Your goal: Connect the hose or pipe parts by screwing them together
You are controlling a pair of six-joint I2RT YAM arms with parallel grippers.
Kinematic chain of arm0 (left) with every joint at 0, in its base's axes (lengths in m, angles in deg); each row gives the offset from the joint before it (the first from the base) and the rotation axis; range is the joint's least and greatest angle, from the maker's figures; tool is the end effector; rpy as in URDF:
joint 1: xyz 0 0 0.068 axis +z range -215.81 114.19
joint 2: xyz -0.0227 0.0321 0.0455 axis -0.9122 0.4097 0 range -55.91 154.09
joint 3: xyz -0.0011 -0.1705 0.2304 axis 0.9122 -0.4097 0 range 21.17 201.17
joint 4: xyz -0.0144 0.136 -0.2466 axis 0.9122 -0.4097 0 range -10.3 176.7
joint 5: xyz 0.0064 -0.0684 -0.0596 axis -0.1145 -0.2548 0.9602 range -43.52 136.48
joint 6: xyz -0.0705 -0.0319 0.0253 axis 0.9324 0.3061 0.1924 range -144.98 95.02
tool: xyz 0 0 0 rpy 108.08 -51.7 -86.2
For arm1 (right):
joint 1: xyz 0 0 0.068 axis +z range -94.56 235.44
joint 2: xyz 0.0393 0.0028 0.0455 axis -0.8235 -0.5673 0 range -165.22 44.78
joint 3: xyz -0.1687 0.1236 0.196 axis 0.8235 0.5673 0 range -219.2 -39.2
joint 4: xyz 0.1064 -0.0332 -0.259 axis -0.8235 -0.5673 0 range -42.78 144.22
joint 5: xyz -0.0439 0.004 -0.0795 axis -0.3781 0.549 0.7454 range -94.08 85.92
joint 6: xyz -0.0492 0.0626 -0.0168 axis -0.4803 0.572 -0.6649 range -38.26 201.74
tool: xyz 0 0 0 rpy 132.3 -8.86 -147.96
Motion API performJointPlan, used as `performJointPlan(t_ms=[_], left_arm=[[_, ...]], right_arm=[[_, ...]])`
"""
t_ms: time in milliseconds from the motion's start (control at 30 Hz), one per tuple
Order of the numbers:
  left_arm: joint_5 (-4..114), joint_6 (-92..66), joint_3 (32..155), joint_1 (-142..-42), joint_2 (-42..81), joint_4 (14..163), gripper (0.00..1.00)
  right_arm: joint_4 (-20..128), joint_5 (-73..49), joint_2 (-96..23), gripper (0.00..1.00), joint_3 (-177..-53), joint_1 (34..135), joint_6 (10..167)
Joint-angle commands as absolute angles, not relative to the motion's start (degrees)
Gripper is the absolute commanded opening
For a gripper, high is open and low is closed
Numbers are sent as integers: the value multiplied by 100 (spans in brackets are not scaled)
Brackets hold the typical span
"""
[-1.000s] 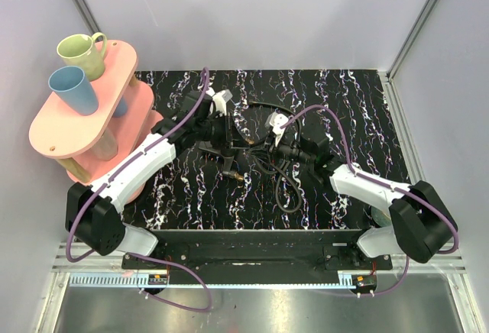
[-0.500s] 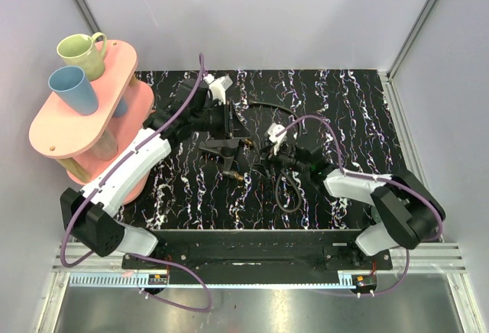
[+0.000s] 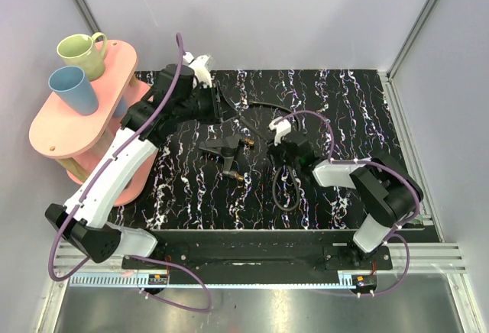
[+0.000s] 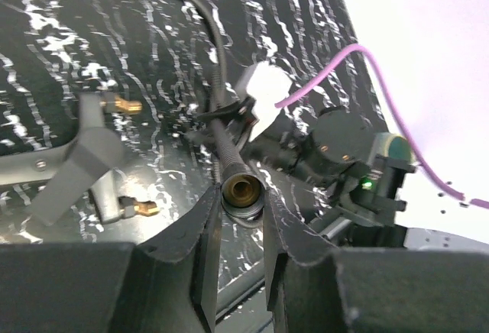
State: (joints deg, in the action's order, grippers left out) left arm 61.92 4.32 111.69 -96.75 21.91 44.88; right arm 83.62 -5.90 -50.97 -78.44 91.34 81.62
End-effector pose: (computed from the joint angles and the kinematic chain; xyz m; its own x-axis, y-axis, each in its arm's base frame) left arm 0.2755 -0.1870 0.4335 -0.7042 -0.1280 -0.6984 0.4018 0.7392 -0.5405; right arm 0.3015 0.2211 0.1351 -0.3678 -0.2687 -0.8902 -0.6098 0.7925 0.0127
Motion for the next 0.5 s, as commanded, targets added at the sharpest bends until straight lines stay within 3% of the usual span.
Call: performJointPlan(t_ms=[0,200,467], left_arm=[[4939,139,11529,-9666,1906,4153,0],[5278,314,11048,-9631,1713,4441,0],[6123,639,10283,-9640,1651,5320,0]], right_arm=[[7620,654,-5094,37,-8375,8534,8814],[6899,727,-4874,38,-9427,7094,9132],[5756,1263,-5234,51,-11460,6652,8745]])
